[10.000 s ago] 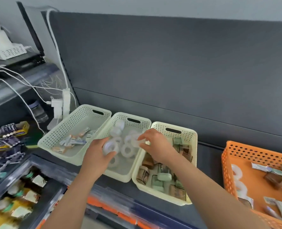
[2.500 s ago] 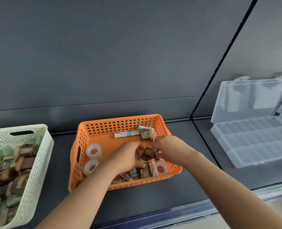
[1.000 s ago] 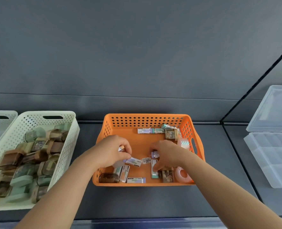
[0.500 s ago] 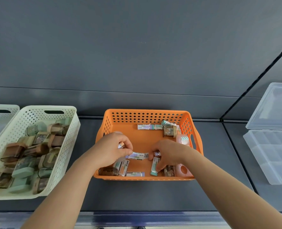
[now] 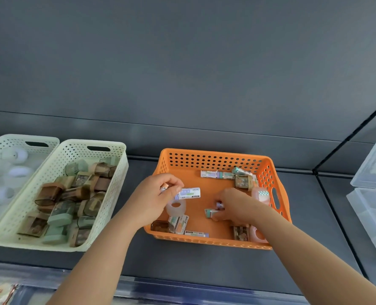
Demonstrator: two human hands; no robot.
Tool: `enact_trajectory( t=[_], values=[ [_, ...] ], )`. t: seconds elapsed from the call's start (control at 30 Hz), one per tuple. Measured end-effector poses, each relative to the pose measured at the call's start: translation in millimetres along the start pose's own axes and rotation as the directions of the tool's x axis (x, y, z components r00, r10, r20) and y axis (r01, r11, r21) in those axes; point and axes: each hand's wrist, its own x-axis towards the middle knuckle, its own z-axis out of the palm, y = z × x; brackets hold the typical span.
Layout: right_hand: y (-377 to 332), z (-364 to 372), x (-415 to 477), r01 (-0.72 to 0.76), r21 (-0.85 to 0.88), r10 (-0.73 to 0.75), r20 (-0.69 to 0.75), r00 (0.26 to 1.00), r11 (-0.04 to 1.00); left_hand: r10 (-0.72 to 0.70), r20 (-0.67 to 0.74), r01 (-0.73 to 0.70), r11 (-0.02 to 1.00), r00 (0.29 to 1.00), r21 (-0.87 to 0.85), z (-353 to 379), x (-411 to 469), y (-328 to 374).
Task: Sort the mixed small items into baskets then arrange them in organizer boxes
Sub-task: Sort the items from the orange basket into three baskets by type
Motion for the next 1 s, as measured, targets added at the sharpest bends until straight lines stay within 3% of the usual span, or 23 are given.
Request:
enact_trajectory(
  t=[0.1, 0.27, 0.33, 0.43, 0.53, 0.7, 0.8, 1.0],
  values=[
    [-25.0, -13.1, 1.7, 0.041, 0.184, -0.018, -0.129, 0.991, 0.982, -0.016, -0.075, 0.009, 0.996, 0.997, -0.085, -17.8, -10.2, -8.9],
    [-117.2, -38.9, 5.9, 0.263, 0.436, -0.107, -0.351, 0.930, 0.861, -0.092, -0.307, 0.032, 0.980, 0.947, -0.197, -76.5, -31.9, -46.0],
    [-159.8, -39.3, 17.4, 0.278, 0.518, -0.103, -0.340, 0.935, 0.809, -0.158, -0.367, 0.044, 0.953, 0.917, -0.300, -107.6, -42.9, -69.3],
    [-227.4, -31.1, 43.4, 0.234, 0.707, -0.114, -0.213, 0.970, 0.667, -0.275, -0.433, 0.053, 0.887, 0.858, -0.458, -159.6, -61.1, -108.8],
    [-301.6, -20.6, 72.9, 0.188, 0.803, -0.155, -0.120, 0.981, 0.565, -0.357, -0.477, 0.071, 0.852, 0.803, -0.518, -217.8, -83.9, -150.8],
    [-421.5, 1.6, 124.8, 0.169, 0.791, -0.188, -0.069, 0.980, 0.588, -0.407, -0.531, 0.194, 0.891, 0.743, -0.412, -322.1, -114.9, -248.3],
    [-482.8, 12.1, 154.4, 0.194, 0.718, -0.193, -0.084, 0.978, 0.668, -0.451, -0.512, 0.327, 0.890, 0.731, -0.316, -372.3, -123.9, -307.2],
    [-574.2, 28.2, 208.2, 0.320, 0.494, -0.284, -0.150, 0.947, 0.808, -0.510, -0.353, 0.513, 0.853, 0.785, -0.091, -418.1, -123.1, -388.9]
  ],
)
